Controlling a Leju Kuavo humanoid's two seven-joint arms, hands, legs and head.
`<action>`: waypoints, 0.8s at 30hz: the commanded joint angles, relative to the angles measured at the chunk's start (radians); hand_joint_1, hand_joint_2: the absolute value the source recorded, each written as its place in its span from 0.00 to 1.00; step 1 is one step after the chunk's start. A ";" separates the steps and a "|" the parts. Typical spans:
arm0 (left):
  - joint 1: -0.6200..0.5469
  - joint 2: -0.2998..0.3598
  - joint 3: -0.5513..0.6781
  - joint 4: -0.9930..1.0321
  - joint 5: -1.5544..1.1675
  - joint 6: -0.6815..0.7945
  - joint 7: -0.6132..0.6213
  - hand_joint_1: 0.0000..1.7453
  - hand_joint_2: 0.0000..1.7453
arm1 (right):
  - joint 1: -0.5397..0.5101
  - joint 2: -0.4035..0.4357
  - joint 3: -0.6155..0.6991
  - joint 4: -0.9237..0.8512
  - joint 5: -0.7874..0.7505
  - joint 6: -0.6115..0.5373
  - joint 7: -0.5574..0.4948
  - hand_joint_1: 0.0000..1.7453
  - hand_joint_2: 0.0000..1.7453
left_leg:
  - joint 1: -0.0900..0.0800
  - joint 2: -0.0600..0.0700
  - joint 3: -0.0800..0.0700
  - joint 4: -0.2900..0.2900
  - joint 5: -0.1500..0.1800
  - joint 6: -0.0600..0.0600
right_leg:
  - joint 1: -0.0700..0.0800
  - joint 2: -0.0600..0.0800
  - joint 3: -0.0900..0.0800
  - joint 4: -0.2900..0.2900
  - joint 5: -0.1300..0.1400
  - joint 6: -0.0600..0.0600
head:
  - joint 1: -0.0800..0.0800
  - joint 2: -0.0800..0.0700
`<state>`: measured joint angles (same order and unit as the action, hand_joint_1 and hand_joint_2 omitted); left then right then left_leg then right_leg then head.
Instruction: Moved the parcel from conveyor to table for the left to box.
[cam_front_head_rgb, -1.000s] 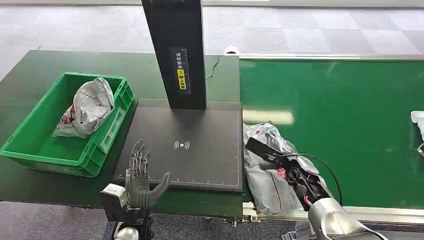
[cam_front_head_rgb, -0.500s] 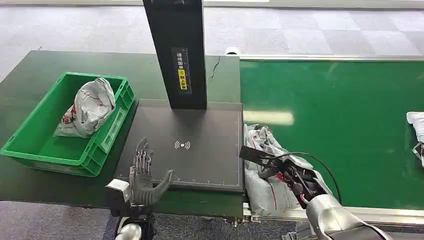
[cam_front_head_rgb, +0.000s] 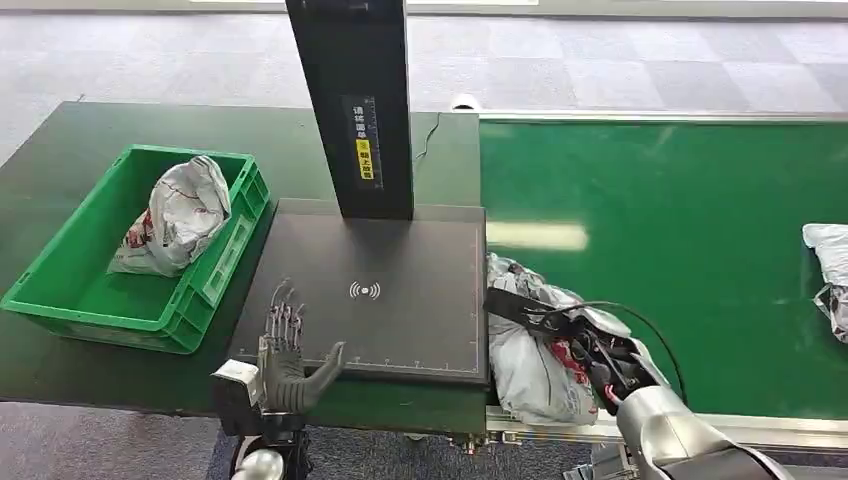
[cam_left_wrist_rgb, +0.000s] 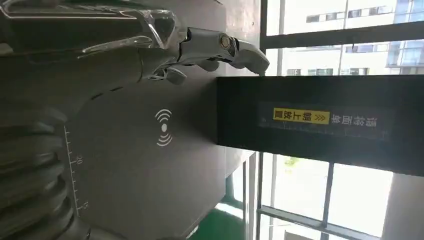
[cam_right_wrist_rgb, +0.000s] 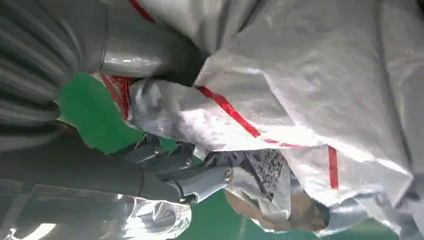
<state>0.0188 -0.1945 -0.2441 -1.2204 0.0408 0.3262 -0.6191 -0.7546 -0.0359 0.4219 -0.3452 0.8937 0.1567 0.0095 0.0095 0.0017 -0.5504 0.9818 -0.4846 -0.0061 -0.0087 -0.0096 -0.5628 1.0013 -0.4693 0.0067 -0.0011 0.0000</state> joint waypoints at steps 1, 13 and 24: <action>0.083 0.022 0.037 -0.107 -0.002 0.033 0.003 0.00 1.00 | 0.005 -0.018 -0.079 -0.164 -0.119 -0.295 -0.087 1.00 1.00 | 0.000 0.002 -0.001 0.000 0.000 0.000 | 0.000 0.003 -0.002 0.001 0.000 0.000 | 0.000 0.000; -0.018 0.009 0.086 -0.107 -0.038 -0.020 -0.055 0.00 1.00 | 0.292 -0.081 -0.254 -1.113 -0.323 -0.473 -0.176 1.00 1.00 | -0.001 -0.001 -0.008 0.001 0.000 0.000 | -0.001 0.000 -0.008 0.002 0.000 0.000 | 0.000 0.000; -0.032 0.025 0.164 -0.197 -0.057 0.023 -0.048 0.00 1.00 | -0.081 0.155 -0.007 -0.271 -0.382 -0.163 -0.197 1.00 1.00 | 0.001 0.011 -0.002 -0.002 0.002 -0.002 | 0.002 0.012 -0.006 0.000 0.004 -0.003 | 0.000 0.000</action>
<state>0.0091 -0.1827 -0.1487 -1.3856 -0.0046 0.3323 -0.6817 -0.6377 -0.0259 0.2946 -1.1122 0.5459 -0.0549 -0.1591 0.0107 0.0071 -0.5533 0.9808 -0.4822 -0.0076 -0.0070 -0.0040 -0.5676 1.0021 -0.4667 0.0046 -0.0008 0.0000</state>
